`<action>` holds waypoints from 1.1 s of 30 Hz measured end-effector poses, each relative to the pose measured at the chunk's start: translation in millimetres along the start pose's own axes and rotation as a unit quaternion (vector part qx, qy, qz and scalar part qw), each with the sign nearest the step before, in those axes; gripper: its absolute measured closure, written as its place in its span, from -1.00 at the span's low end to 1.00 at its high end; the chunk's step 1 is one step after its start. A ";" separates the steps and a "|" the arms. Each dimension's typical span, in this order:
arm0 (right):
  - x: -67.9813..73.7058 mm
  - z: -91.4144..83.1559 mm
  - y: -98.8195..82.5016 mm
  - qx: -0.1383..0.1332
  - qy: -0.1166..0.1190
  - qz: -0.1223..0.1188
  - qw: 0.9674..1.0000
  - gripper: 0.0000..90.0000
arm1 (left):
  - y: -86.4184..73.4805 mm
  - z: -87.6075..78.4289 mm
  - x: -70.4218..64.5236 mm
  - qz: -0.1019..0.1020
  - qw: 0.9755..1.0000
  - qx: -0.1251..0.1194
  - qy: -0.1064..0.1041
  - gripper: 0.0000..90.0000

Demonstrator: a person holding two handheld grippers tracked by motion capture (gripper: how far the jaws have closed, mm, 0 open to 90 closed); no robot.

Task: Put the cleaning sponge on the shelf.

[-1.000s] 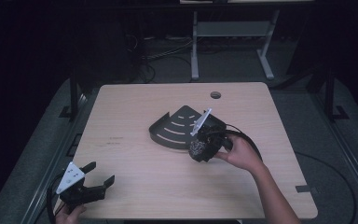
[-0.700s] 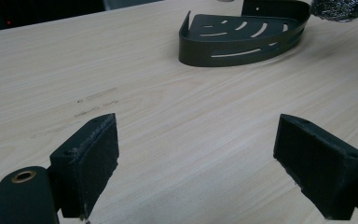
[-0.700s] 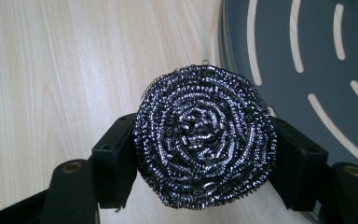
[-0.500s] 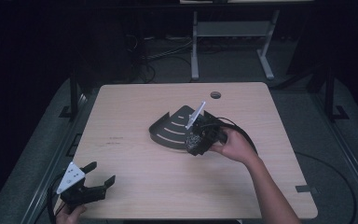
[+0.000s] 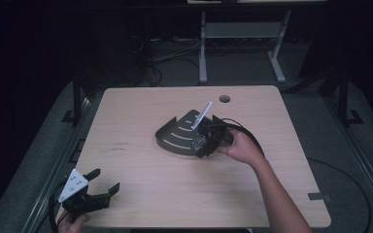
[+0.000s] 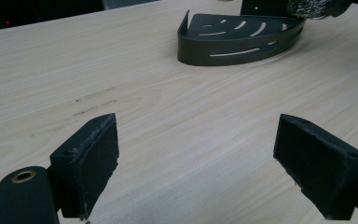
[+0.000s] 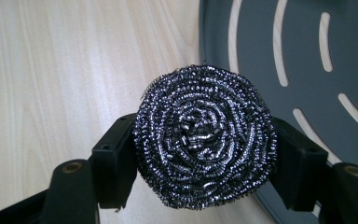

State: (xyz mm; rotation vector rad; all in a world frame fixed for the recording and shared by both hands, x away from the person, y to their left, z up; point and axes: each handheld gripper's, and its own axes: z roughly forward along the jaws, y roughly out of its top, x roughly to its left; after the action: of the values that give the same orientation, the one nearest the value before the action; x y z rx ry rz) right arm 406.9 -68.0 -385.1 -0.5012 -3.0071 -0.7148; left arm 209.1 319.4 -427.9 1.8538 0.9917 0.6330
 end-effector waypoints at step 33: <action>-32.9 -1.6 30.4 0.011 -0.006 0.015 1.000 -0.30 | -0.8 -2.3 2.2 0.002 1.000 -0.001 0.004 -0.71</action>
State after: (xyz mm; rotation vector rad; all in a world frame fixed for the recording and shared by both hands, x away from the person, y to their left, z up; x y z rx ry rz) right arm 447.4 -53.2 -373.2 -0.5515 -3.0083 -0.6789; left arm 208.3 322.5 -427.6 1.8537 0.9931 0.6448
